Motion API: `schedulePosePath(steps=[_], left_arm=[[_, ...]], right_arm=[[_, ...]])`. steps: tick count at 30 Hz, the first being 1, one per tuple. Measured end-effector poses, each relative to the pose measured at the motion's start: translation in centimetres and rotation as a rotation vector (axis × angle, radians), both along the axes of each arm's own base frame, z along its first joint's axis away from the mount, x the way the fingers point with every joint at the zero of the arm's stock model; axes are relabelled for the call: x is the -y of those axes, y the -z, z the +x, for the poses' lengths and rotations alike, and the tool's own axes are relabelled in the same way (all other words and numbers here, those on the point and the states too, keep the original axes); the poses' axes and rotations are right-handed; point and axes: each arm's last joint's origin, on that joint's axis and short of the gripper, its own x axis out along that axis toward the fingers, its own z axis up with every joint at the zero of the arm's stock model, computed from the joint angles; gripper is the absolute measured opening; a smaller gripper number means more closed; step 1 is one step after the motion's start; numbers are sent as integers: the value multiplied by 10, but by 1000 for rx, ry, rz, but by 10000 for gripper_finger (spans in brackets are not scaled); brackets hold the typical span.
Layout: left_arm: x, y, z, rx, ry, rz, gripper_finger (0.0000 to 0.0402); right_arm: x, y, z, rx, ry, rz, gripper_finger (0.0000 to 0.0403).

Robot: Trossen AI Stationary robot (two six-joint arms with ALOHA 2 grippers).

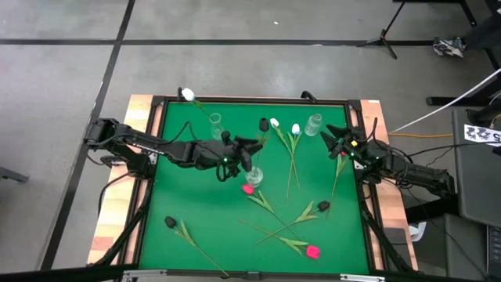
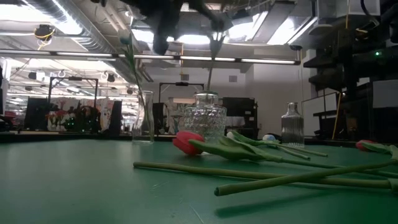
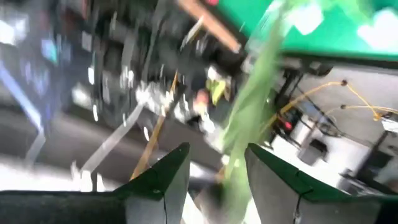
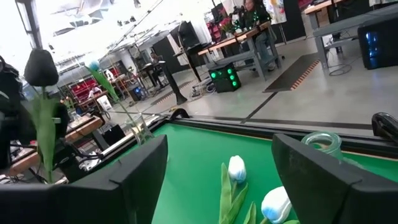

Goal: Sort flowers into vase by color
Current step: Put the right black tulip into the bottom transparent vase

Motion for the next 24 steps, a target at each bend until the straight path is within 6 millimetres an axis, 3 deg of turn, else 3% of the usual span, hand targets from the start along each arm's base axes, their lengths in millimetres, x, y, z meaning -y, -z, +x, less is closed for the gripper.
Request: schedulePosePath(steps=[8, 12, 19, 24], left_arm=[[-8, -42, -1, 480, -54, -103, 152], [-9, -83, -4, 805, -64, -295, 153], [-25, -151, -15, 1283, 7, -633, 153], [-23, -182, -19, 1417, 17, -886, 153]], right_arm=[[-3, -22, -2, 261, -85, -43, 289], [-5, -37, -6, 381, -132, -39, 289], [-7, -83, -15, 305, -134, -55, 289], [-10, -124, -13, 64, -237, -12, 289]])
